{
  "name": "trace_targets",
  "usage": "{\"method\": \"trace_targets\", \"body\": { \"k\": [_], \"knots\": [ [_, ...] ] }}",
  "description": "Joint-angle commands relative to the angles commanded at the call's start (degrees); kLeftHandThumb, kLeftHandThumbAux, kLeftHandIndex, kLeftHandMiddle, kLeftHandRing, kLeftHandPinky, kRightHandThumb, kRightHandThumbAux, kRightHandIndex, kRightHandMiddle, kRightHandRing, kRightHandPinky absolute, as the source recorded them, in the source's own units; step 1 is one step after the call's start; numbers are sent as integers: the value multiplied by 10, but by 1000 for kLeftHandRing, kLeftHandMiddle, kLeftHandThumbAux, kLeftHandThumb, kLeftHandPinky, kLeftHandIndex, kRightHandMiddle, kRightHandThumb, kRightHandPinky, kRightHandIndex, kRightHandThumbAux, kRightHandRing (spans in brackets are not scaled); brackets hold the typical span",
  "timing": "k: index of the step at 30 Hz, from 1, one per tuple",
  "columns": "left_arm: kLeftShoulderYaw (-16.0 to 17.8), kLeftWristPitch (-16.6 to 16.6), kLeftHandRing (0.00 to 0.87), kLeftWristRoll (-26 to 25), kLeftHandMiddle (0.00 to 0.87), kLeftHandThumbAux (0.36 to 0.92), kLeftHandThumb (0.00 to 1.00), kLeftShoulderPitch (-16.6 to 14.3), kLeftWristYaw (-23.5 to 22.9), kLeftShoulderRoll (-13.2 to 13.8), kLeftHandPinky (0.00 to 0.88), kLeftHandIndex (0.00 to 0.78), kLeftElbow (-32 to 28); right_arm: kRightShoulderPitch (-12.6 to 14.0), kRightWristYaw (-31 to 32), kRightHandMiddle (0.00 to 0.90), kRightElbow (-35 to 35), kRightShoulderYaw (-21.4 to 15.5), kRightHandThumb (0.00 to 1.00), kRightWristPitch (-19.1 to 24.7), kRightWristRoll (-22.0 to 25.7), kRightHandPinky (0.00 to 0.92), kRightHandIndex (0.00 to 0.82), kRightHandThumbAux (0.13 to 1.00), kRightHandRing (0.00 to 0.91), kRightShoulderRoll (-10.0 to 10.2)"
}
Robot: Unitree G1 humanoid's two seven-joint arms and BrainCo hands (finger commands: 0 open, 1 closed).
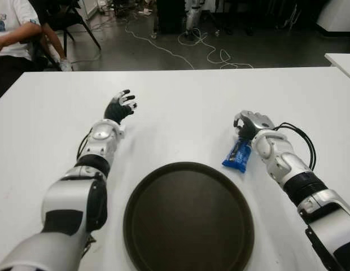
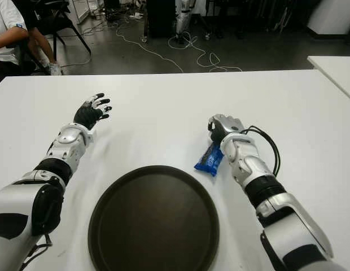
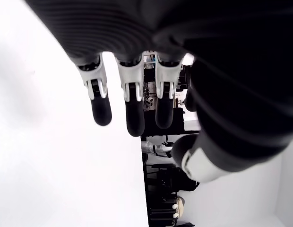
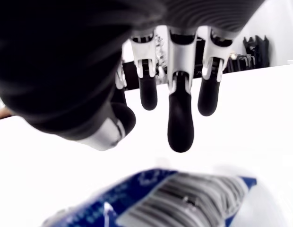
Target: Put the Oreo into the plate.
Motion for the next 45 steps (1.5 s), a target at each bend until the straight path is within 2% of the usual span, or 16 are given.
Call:
{"method": "trace_targets", "body": {
  "k": [11,20,23,29,35,43,45],
  "knots": [
    [1,1,188,-1,182,775,0,0,-1,0,208,104,0,2,0,437,-4,-7,693,6,7,451,416,734,424,3],
    [1,-2,190,0,188,770,0,1,-1,1,204,117,0,2,-3,375,-8,-11,692,10,9,445,413,736,391,5],
    [1,-2,190,0,190,772,0,1,-2,1,204,116,0,2,-6,381,-7,-13,692,10,10,456,413,737,401,6],
    [-1,-2,183,2,179,771,0,1,-1,2,197,103,0,-1,-15,489,5,-19,686,5,15,505,413,740,495,7],
    [-2,-2,186,3,179,768,0,1,0,2,202,108,0,-2,-18,541,11,-25,681,-6,21,530,408,743,542,6],
    [-1,-2,192,1,183,739,0,1,0,1,209,110,0,-9,-29,537,27,-35,674,-25,22,499,397,749,525,2],
    [-1,-2,192,1,186,750,0,1,-1,1,209,111,0,-10,-33,489,32,-40,671,-35,25,467,395,751,491,0]
  ]
}}
